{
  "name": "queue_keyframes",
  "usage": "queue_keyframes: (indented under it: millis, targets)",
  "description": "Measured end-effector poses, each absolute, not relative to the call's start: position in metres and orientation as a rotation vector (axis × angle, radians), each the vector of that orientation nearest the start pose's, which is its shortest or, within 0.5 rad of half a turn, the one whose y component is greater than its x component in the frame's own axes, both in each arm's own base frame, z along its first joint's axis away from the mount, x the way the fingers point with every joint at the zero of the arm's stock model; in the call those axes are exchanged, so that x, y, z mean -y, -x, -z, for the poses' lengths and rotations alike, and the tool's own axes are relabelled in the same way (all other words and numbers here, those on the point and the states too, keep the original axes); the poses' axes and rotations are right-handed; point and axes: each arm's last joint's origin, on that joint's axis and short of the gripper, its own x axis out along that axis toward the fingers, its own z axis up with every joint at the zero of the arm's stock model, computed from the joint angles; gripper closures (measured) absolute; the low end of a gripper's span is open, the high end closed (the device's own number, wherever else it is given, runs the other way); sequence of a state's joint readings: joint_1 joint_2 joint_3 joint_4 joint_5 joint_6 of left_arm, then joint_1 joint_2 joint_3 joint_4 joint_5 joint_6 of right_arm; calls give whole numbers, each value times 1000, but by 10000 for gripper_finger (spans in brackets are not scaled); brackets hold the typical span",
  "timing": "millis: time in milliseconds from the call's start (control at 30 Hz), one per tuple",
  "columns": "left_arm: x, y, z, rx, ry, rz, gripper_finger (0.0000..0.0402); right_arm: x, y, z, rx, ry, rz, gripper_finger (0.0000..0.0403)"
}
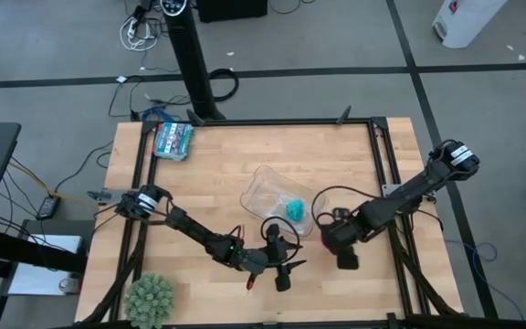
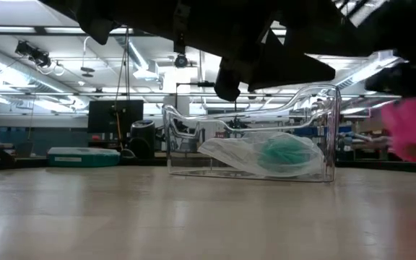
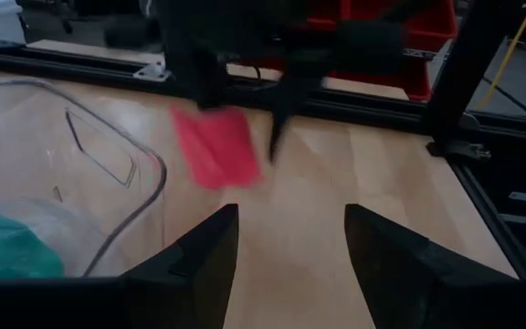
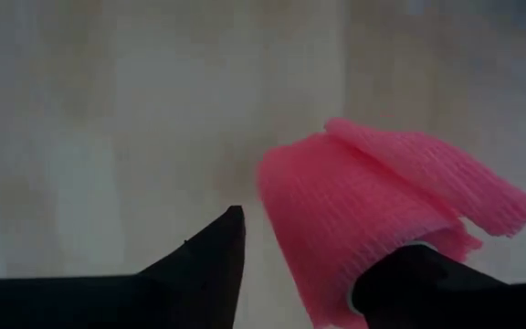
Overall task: Roll bandage
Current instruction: Roll the pink bandage, then open the transparent zip bag
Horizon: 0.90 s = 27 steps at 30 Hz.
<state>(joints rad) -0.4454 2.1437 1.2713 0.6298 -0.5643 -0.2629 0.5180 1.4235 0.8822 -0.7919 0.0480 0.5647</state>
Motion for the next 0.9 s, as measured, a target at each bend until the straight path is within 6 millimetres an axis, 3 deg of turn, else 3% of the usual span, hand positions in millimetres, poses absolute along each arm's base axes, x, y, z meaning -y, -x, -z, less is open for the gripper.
queue_keyframes:
  millis: [100,167,233,300,367,467,567,767,900]
  targets:
    - [183,-418,-155,-187,150,-143,195,-124,-219,-195,-1259,-88,-1,224]
    - [183,-418,-154,-199,149,-145,195,-121,-211,-193,-1377,-97,5,225]
    - [183,-418,-154,-205,148,-145,195,-123,-214,-195,-1280,-111,70,226]
    - [183,-418,-155,-193,151,-144,195,-132,-221,-196,-1234,-103,-63,227]
    - [183,-417,-156,-199,165,-147,195,-133,-216,-192,-1285,-84,-86,227]
    - [184,-416,-153,-220,158,-146,195,-141,-220,-206,-1128,-89,-116,230]
    - [187,-413,-147,-283,149,-151,195,-149,-217,-208,-1090,-67,-171,233]
    - [195,-408,-146,-292,144,-149,195,-162,-211,-213,-975,-23,-125,239]
    - [194,-409,-148,-266,151,-158,195,-167,-216,-216,-927,-100,-144,240]
